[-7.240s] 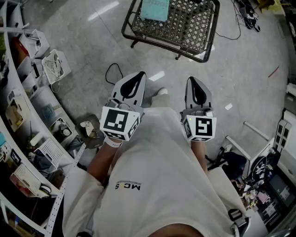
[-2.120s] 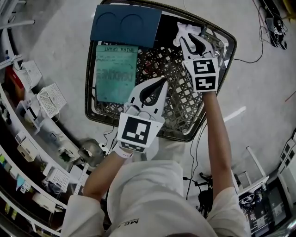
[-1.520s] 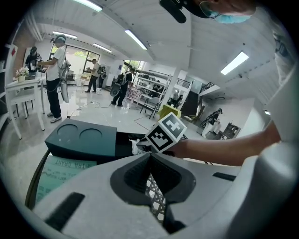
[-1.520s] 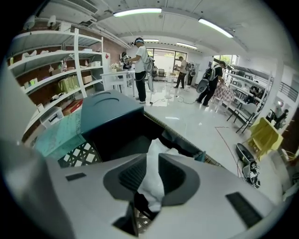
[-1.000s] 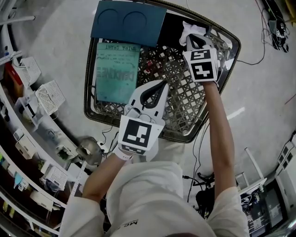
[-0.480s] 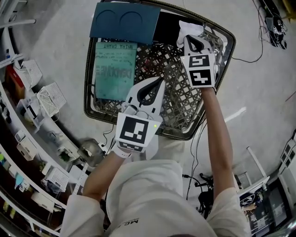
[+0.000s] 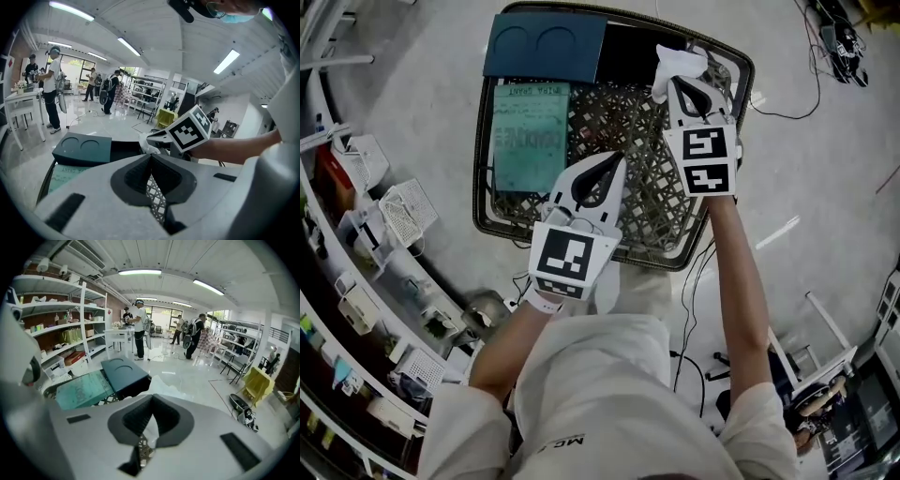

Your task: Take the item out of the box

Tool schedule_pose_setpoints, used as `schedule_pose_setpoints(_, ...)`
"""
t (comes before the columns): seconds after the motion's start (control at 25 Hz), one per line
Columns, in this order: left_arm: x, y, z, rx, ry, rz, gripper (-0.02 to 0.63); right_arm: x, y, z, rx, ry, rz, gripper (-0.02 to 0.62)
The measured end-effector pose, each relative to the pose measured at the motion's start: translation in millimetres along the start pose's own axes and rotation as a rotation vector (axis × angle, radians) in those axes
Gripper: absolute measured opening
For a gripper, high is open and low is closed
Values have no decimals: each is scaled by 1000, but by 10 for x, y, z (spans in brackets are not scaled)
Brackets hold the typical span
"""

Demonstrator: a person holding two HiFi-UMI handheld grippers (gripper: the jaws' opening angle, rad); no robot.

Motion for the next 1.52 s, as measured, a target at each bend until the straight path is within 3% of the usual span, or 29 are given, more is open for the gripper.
schedule_pose_setpoints(0.48, -596, 114, 437, 26, -47, 46, 25, -1270, 132, -271, -14, -43, 138, 17)
schedule_pose_setpoints(0.96, -1268, 311, 724, 25, -69, 139, 25, -2595, 218, -453, 76, -109, 294, 17)
schedule_pose_setpoints(1.36, -1734, 258, 750, 48, -76, 177, 25, -3126, 2, -761, 196, -179, 335, 17)
schedule_pose_setpoints(1.52, -1811, 253, 768, 49, -77, 192, 25, -3222, -156, -919, 185, -211, 364, 17)
Point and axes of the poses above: the fingertips, and each gripper's own axes: x forward along the fingers, z to its right, y out of its top, the point moved 8 cm from there along -x, backward along the fingers, and after that the axes turned 15 degrees about -z, right-handed, at the moved point
